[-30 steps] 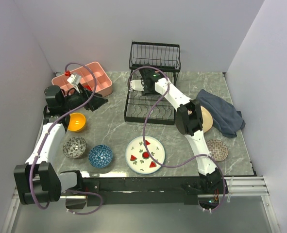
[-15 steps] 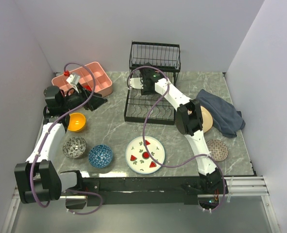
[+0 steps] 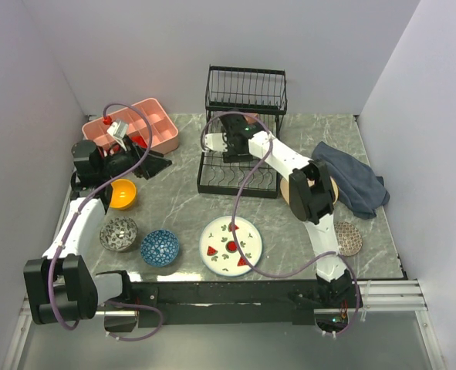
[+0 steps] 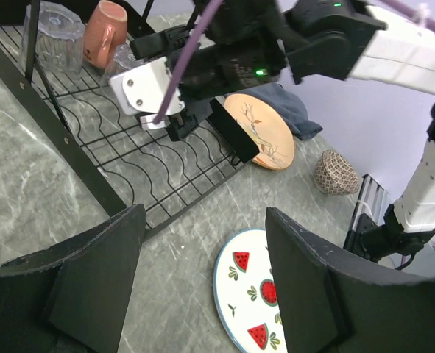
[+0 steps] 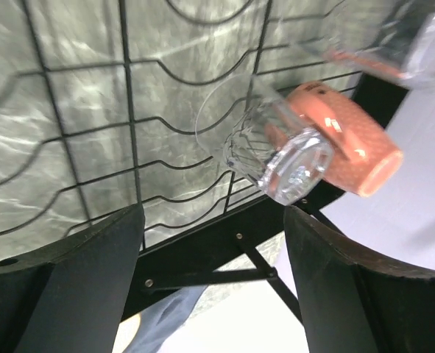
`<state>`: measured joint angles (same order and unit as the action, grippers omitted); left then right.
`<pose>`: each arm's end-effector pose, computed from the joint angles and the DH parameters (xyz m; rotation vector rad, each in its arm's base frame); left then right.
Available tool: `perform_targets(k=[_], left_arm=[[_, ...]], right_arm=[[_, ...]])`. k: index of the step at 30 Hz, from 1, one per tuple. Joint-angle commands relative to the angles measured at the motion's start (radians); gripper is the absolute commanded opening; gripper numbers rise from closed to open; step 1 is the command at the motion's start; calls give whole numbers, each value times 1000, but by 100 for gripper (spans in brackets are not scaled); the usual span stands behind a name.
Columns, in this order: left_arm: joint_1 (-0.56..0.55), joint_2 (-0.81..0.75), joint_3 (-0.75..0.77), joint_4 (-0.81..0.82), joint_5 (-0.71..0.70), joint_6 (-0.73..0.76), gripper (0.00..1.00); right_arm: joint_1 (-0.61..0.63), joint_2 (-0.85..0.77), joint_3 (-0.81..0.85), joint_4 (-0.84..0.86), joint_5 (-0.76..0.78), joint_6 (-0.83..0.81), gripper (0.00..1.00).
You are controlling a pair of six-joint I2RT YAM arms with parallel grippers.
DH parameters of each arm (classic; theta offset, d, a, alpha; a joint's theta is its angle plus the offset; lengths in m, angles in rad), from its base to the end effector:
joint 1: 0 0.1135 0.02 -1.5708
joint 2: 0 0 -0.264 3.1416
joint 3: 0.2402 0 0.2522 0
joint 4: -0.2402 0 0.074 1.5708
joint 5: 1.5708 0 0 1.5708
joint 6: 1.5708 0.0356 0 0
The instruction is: Load the mixed dishes into the dish rack
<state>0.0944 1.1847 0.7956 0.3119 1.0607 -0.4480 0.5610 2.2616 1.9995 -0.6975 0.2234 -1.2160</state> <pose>0.2629 -0.0063 0.3136 0.3885 1.6891 -1.1273 0.4299 0.2608 0.2224 -1.9462 1.6990 -0.5362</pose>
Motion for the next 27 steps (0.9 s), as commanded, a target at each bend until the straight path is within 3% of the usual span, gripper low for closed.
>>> perform_targets(k=[1, 5, 7, 8, 9, 10, 17, 27], left_arm=[[-7, -39, -6, 52, 24, -18, 72], [-7, -39, -7, 50, 22, -18, 72], [-7, -39, -9, 46, 21, -18, 72], [-8, -37, -9, 41, 19, -18, 72], [-7, -34, -7, 36, 21, -18, 72], [-8, -31, -6, 32, 19, -17, 72], [-15, -4, 33, -69, 19, 57, 72], [-15, 56, 62, -206, -5, 183, 71]], right_arm=[[34, -119, -38, 89, -9, 59, 84], [37, -123, -41, 79, -13, 93, 81], [34, -117, -44, 63, -22, 87, 64], [33, -109, -39, 40, -22, 85, 53], [31, -103, -28, 30, -21, 87, 11], [24, -87, -19, 24, -18, 93, 0], [-18, 27, 120, -79, -10, 127, 0], [-53, 124, 168, 19, 4, 69, 0]])
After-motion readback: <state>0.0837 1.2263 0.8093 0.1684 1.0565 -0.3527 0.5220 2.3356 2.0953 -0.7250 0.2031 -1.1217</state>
